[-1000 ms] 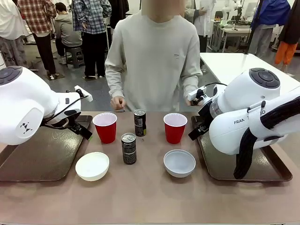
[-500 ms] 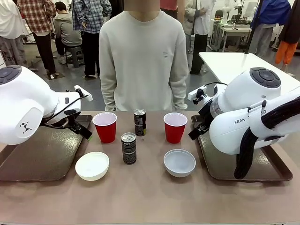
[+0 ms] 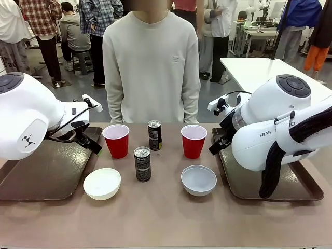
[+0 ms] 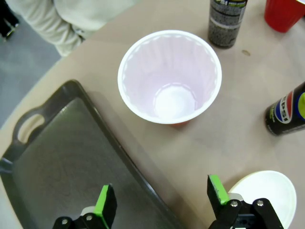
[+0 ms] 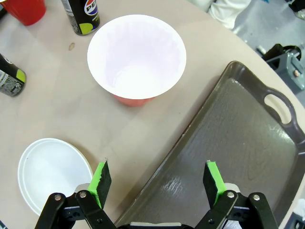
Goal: Prepare tableware on both trays.
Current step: Pick up a Picnic Bowl from the table and place it on a Handle tray.
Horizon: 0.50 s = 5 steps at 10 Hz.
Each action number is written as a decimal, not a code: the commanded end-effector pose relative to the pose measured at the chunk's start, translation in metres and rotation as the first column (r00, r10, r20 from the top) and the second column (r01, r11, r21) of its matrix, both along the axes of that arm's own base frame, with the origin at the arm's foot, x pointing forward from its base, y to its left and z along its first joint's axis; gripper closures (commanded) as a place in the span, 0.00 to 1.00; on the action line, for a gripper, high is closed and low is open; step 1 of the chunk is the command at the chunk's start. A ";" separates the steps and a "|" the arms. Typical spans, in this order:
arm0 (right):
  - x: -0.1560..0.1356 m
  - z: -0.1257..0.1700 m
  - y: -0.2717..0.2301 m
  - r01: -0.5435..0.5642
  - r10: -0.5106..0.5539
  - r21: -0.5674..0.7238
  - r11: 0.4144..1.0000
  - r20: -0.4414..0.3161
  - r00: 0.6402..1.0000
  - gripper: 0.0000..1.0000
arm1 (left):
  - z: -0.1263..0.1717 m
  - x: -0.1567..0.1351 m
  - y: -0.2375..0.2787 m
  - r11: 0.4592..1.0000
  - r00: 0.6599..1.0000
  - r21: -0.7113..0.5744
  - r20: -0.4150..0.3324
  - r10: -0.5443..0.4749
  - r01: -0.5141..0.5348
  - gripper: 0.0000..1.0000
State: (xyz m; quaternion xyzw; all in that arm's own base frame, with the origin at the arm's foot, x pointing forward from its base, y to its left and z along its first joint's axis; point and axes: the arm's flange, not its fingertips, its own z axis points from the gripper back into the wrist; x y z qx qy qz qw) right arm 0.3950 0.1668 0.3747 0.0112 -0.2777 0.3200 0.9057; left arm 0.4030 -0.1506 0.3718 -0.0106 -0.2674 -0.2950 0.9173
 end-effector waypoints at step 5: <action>-0.066 0.041 -0.007 0.039 -0.053 -0.092 0.995 -0.154 0.987 0.00 | 0.047 -0.071 0.005 0.998 0.992 0.053 -0.116 0.042 -0.036 0.00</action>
